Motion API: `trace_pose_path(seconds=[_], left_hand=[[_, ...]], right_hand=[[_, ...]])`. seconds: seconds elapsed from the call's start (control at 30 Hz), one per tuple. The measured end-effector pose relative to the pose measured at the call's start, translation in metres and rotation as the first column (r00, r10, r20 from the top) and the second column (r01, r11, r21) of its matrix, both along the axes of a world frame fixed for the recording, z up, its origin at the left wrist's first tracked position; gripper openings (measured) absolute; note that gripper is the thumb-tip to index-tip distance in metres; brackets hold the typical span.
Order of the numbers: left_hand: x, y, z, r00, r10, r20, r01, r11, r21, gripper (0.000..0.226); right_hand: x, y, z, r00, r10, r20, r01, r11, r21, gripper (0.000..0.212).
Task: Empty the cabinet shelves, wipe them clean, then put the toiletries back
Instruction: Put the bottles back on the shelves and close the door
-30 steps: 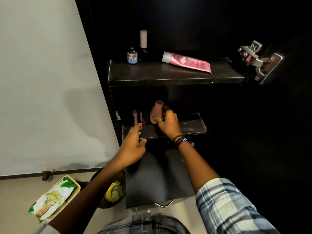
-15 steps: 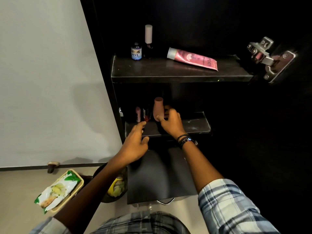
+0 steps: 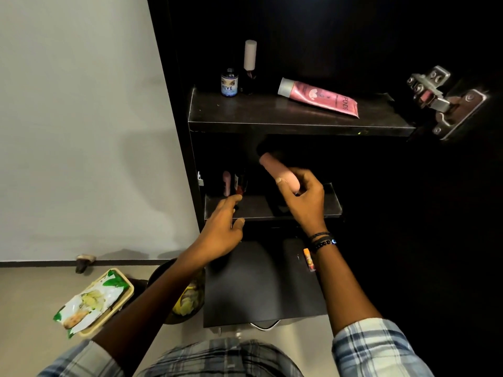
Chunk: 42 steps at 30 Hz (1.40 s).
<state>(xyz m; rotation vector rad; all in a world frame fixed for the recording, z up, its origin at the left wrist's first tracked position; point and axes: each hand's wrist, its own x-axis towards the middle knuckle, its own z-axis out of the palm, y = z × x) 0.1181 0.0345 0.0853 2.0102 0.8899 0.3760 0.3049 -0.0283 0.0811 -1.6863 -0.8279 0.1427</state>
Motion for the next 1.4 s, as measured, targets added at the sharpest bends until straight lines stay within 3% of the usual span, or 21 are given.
trace_pose_path(seconds=[0.17, 0.43, 0.57, 0.83, 0.97, 1.13, 1.2, 1.3, 1.37, 1.4], left_hand=[[0.001, 0.001, 0.0, 1.0, -0.004, 0.008, 0.004, 1.0, -0.001, 0.057], [-0.001, 0.005, -0.002, 1.0, -0.009, -0.006, 0.009, 1.0, 0.014, 0.055], [-0.002, 0.007, -0.003, 1.0, -0.01, -0.012, 0.011, 1.0, 0.015, 0.054], [-0.001, 0.007, -0.008, 1.0, 0.005, -0.03, -0.004, 1.0, 0.014, 0.054], [-0.002, 0.006, -0.012, 1.0, 0.001, -0.028, 0.0, 0.999, 0.036, 0.052], [-0.001, -0.006, -0.023, 0.997, 0.047, 0.058, -0.051, 0.995, 0.08, 0.044], [0.001, -0.016, -0.034, 0.997, 0.041, 0.066, -0.047, 0.995, 0.091, 0.04], [0.004, -0.031, -0.051, 0.998, -0.065, 0.012, 0.064, 0.995, 0.076, 0.043], [0.004, -0.041, -0.065, 0.988, -0.15, -0.025, 0.15, 0.988, 0.04, 0.051], [0.004, -0.045, -0.072, 0.984, -0.173, -0.042, 0.175, 0.984, 0.024, 0.053]], right_hand=[[-0.001, 0.003, 0.0, 1.0, -0.001, 0.022, 0.001, 1.0, 0.005, 0.027], [0.002, 0.021, 0.0, 0.982, 0.093, 0.165, -0.044, 0.959, -0.281, 0.038], [-0.002, 0.034, -0.002, 0.972, 0.134, 0.195, -0.053, 0.927, -0.371, 0.029], [-0.007, 0.039, -0.013, 0.968, 0.164, 0.192, -0.076, 0.914, -0.398, 0.027], [-0.007, 0.03, -0.021, 0.982, 0.097, 0.159, -0.034, 0.933, -0.359, 0.057], [-0.028, -0.013, -0.04, 0.984, -0.179, 0.019, 0.179, 0.982, -0.053, 0.022], [-0.036, -0.035, -0.063, 0.965, -0.261, -0.039, 0.259, 0.965, -0.048, 0.017], [-0.032, -0.063, -0.106, 0.934, -0.35, -0.068, 0.332, 0.924, -0.191, 0.016], [-0.022, -0.082, -0.141, 0.913, -0.394, -0.102, 0.325, 0.857, -0.4, 0.011], [-0.017, -0.09, -0.155, 0.905, -0.404, -0.13, 0.287, 0.809, -0.513, 0.02]])
